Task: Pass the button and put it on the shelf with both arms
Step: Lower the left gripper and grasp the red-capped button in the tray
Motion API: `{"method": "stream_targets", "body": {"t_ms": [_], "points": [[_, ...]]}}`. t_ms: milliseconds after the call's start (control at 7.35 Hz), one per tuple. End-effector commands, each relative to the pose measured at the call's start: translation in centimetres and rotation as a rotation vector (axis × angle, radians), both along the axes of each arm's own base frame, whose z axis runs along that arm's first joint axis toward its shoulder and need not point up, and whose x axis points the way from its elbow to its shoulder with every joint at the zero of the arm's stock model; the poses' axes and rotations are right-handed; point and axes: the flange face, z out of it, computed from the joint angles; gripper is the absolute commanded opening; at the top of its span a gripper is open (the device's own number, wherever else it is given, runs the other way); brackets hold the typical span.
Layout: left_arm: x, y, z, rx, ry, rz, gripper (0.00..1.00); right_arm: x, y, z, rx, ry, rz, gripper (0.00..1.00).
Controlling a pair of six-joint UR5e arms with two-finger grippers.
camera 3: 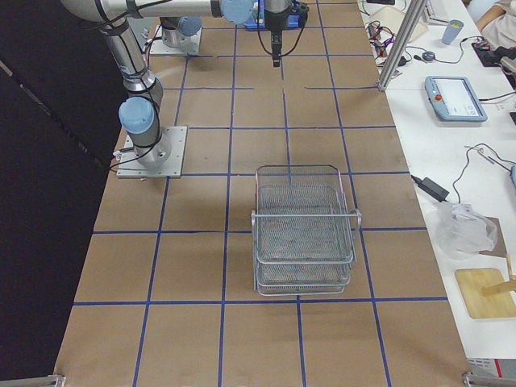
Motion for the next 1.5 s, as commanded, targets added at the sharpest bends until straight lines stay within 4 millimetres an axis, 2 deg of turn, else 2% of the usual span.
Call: {"method": "stream_targets", "body": {"t_ms": [0, 272, 408, 544, 816, 1361], "points": [[1.8, 0.2, -2.8, 0.031, 0.036, 0.045, 1.0, 0.0, 0.0, 0.0, -0.001, 0.0, 0.0, 1.0], [3.1, -0.8, -5.4, 0.022, 0.161, 0.157, 1.0, 0.0, 0.0, 0.0, 0.0, 0.002, 0.005, 1.0], [4.1, -1.4, -6.1, 0.022, 0.157, 0.194, 1.0, 0.0, 0.0, -0.1, 0.0, 0.002, 0.005, 1.0], [5.2, -1.2, -8.3, 0.027, 0.165, 0.207, 1.0, 0.0, 0.0, -0.1, 0.003, 0.002, 0.006, 1.0], [5.4, -1.2, -11.5, 0.071, 0.199, 0.217, 1.0, 0.0, 0.0, -0.1, 0.003, 0.002, 0.006, 1.0], [5.5, -1.2, -15.5, 0.128, 0.239, 0.217, 1.0, -0.1, 0.2, -0.8, 0.016, 0.009, 0.009, 1.0]]}}
